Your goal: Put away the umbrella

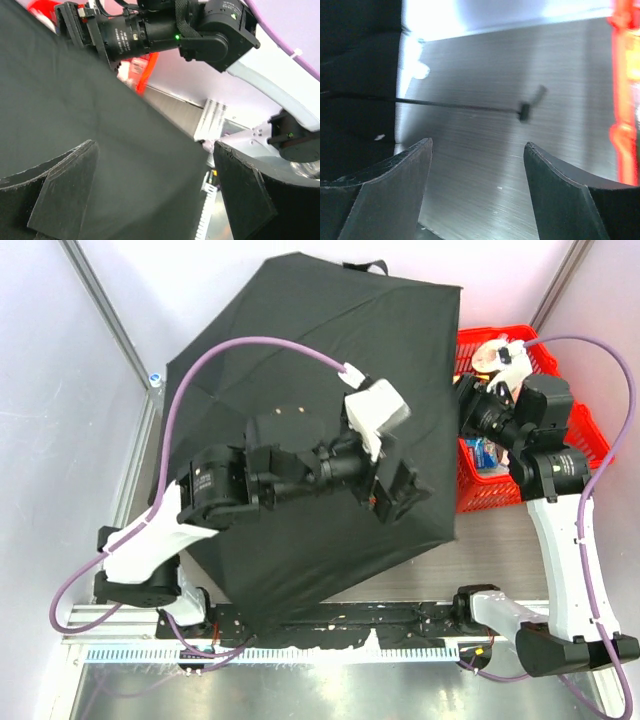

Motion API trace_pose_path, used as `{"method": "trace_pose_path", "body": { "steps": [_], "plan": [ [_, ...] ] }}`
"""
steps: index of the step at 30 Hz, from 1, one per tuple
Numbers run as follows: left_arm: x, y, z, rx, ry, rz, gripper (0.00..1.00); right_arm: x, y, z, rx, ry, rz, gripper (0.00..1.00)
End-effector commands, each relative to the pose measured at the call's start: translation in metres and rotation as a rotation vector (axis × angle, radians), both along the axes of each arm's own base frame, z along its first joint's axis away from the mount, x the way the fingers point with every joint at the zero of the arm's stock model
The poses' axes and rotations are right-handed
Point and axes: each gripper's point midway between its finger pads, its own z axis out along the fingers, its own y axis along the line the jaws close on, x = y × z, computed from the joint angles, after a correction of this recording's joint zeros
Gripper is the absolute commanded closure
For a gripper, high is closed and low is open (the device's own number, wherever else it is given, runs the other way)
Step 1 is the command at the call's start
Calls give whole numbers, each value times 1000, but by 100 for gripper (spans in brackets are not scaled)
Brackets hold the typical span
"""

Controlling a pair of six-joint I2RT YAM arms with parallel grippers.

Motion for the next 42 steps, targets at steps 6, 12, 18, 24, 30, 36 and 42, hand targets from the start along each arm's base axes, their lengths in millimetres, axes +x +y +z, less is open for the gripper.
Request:
{"method": "trace_pose_path", "body": {
  "steps": [6,12,18,24,30,36,42],
  "plan": [
    [8,51,55,83,-392,504,0,-47,81,130,388,-262,457,22],
    [5,39,29,478,-767,772,0,-55,110,177,531,-357,599,23],
    [15,39,34,521,-785,932,0,-36,117,178,550,-342,565,24],
    [34,53,28,462,-679,895,3,-22,113,159,488,-301,487,25],
    [55,73,29,427,-682,947,25,-18,107,143,432,-271,424,25],
    [69,90,33,431,-672,985,60,-8,103,118,341,-228,376,24],
    [69,107,41,403,-653,987,79,13,58,62,33,-216,147,22]
  ]
}}
